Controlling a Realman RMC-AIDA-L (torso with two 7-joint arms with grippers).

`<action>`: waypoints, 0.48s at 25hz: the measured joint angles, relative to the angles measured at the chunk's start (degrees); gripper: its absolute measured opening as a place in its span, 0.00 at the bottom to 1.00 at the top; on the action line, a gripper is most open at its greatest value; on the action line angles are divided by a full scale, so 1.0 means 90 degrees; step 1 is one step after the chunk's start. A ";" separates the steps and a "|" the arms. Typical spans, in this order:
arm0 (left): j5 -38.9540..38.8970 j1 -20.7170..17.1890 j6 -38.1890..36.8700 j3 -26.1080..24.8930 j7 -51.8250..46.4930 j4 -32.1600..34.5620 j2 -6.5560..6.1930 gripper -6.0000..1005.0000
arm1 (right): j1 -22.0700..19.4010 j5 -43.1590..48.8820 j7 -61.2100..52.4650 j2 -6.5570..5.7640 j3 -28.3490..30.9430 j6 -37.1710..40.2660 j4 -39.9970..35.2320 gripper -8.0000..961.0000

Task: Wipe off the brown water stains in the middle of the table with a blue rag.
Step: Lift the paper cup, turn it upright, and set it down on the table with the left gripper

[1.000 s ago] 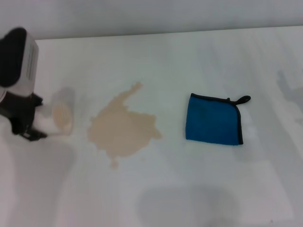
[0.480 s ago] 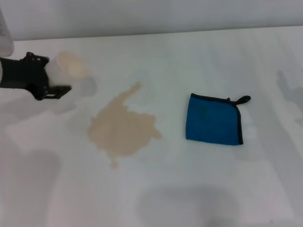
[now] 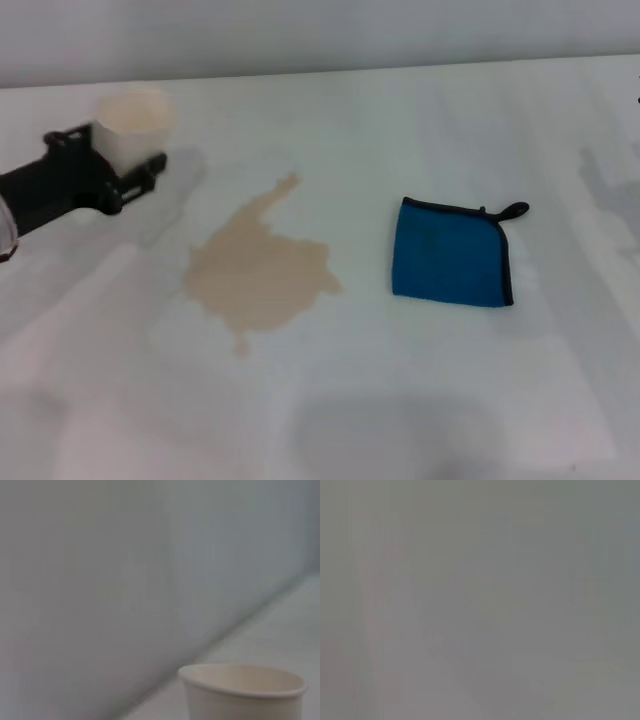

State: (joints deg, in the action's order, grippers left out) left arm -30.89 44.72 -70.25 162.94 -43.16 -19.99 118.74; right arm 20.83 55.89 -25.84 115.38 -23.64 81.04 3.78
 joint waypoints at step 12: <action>-0.3412 -0.1587 0.0715 -0.0010 0.2629 0.2335 0.0052 0.58 | -0.0030 0.0001 0.0000 -0.0004 0.0010 -0.0022 -0.0001 0.83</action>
State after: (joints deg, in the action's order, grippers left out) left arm -61.60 30.44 -63.81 162.86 -19.50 1.03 119.21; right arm 20.57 55.90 -25.84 115.34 -23.55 80.84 3.77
